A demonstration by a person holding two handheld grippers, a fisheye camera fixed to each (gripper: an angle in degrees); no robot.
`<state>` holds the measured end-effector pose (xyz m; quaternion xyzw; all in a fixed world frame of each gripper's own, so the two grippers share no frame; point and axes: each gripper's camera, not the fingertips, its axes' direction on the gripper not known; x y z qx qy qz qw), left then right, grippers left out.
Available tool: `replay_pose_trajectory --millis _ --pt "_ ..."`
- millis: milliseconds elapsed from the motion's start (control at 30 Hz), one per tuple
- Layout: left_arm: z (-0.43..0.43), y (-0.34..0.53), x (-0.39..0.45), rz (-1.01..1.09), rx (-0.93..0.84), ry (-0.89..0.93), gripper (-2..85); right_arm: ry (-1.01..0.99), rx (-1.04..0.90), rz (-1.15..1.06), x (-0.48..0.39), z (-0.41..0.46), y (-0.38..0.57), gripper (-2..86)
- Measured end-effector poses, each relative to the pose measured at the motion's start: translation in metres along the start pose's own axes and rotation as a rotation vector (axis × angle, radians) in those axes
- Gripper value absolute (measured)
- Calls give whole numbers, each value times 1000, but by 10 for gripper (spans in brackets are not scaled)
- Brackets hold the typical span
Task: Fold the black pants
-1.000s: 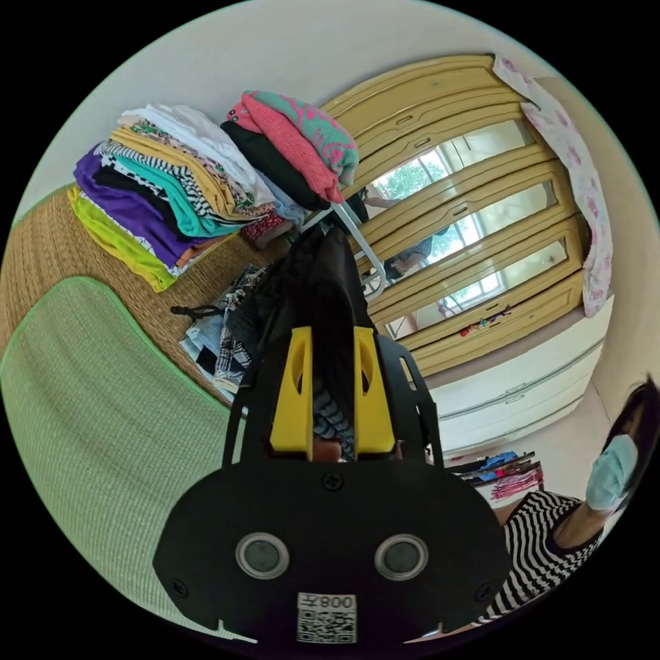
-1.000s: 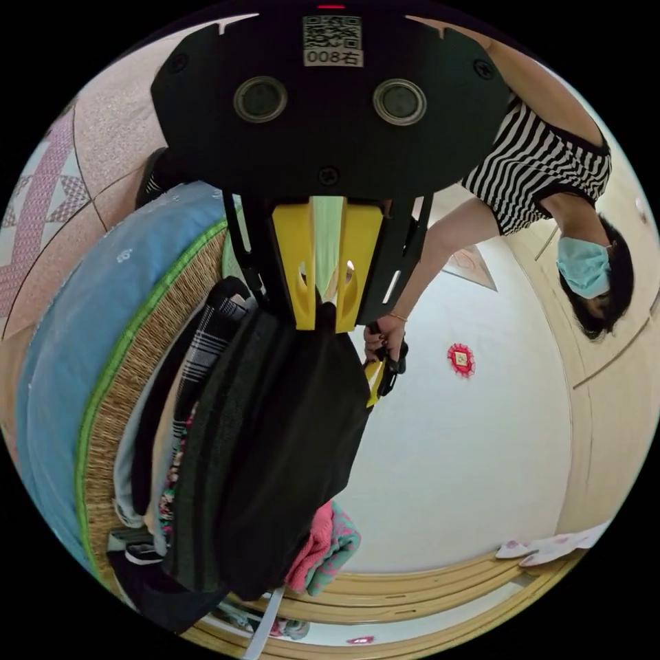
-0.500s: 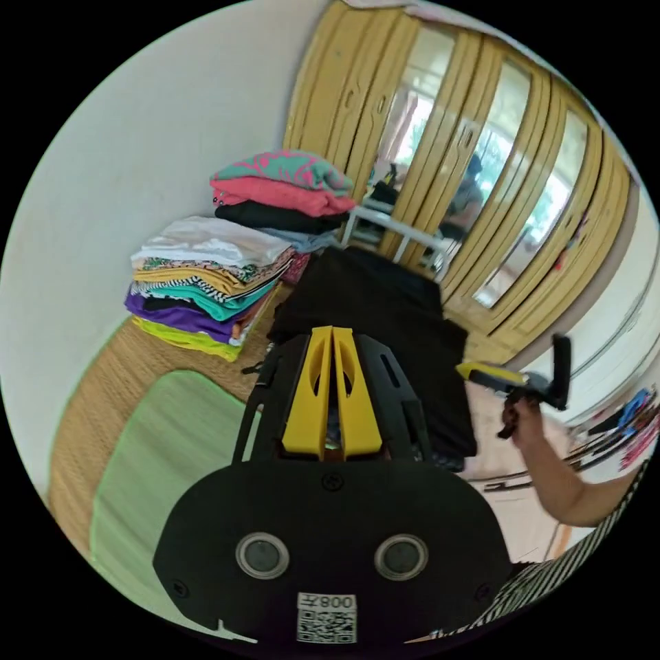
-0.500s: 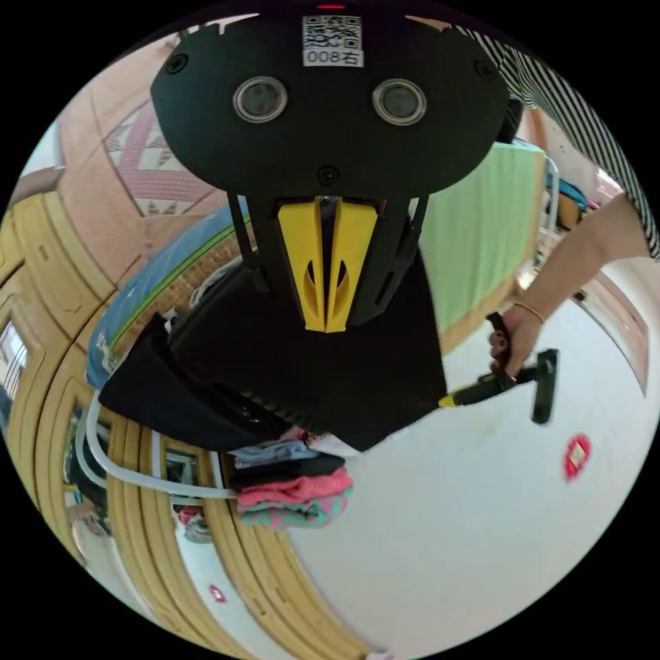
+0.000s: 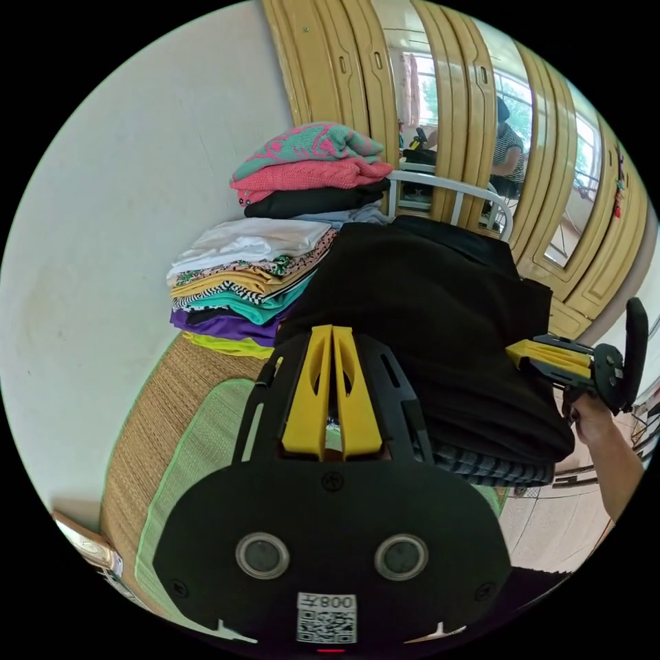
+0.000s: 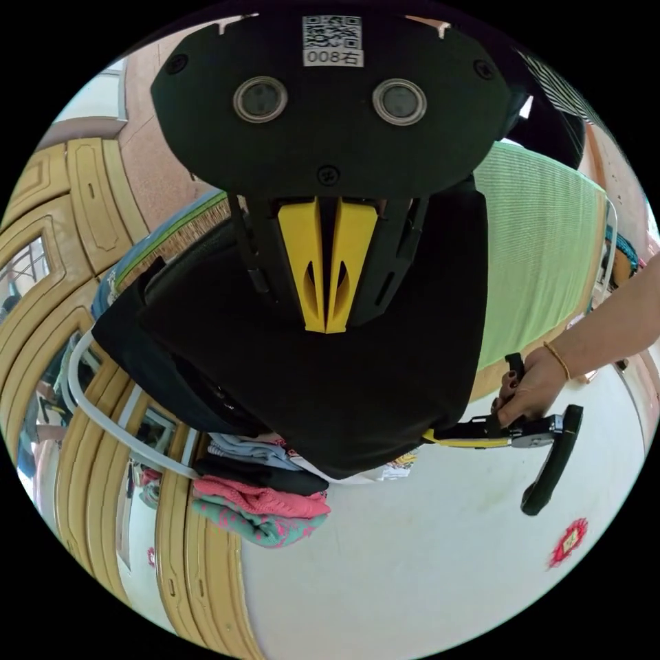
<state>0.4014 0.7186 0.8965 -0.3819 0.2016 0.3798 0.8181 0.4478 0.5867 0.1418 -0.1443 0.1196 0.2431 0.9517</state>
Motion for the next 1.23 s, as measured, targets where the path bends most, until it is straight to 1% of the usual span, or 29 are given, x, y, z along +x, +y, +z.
replay_pose_trajectory --millis 167,300,400,433,467,533,600,700,800,900,967,1033,1167,1233 --pt "0 3 -10 -20 -34 -24 1 80 -50 -15 -25 -1 -12 2" --pt "-15 14 -28 -77 -1 43 0 34 -45 20 -24 -16 -8 2" --pt "-40 34 -55 -178 93 198 0 -89 -18 46 -15 -39 4 3" --pt "-50 45 -68 -219 146 285 0 -134 26 65 -8 -53 9 4" --pt "-60 58 -81 -245 198 374 0 -137 93 87 1 -69 12 6" --pt "-71 79 -97 -277 240 474 0 -97 193 112 16 -89 10 10" --pt "-78 102 -109 -302 251 526 1 -61 231 89 30 -99 -3 19" --pt "-85 145 -121 -345 184 562 1 16 159 78 56 -86 -43 53" --pt "-89 190 -127 -386 67 574 1 77 66 103 78 -57 -82 86" --pt "-93 234 -132 -452 -51 584 1 138 -36 73 85 -22 -113 94" --pt "-98 266 -137 -509 -134 599 1 228 -114 52 88 4 -131 100" --pt "-103 285 -140 -541 -186 595 2 288 -160 31 89 21 -140 99" --pt "-113 314 -145 -590 -278 614 1 329 -268 26 103 53 -142 96" --pt "-121 321 -146 -591 -287 619 1 320 -245 47 112 53 -136 90"
